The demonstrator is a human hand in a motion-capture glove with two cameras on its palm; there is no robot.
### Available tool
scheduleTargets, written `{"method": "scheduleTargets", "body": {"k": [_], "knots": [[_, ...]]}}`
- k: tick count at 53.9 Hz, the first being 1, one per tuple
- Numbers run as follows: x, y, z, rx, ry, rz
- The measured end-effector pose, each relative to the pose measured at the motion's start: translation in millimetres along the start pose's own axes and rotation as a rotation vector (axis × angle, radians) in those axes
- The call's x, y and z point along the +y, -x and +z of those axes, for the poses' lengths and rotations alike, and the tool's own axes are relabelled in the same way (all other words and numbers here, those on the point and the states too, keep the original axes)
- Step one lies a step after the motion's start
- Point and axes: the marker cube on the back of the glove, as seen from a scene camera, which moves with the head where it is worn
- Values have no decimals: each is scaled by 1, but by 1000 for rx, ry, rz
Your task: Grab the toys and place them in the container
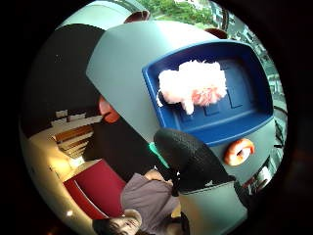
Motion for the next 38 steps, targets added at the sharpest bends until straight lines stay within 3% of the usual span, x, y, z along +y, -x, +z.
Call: {"method": "scheduleTargets", "body": {"k": [12, 16, 21, 26, 31, 38], "knots": [[85, -39, 1, -42, 11, 137], [126, -44, 9, -94, 16, 109], [175, -79, 42, 4, 70, 197], [222, -102, 77, -2, 107, 111], [256, -120, 118, 64, 109, 330], [292, -125, 177, 43, 118, 355]]}}
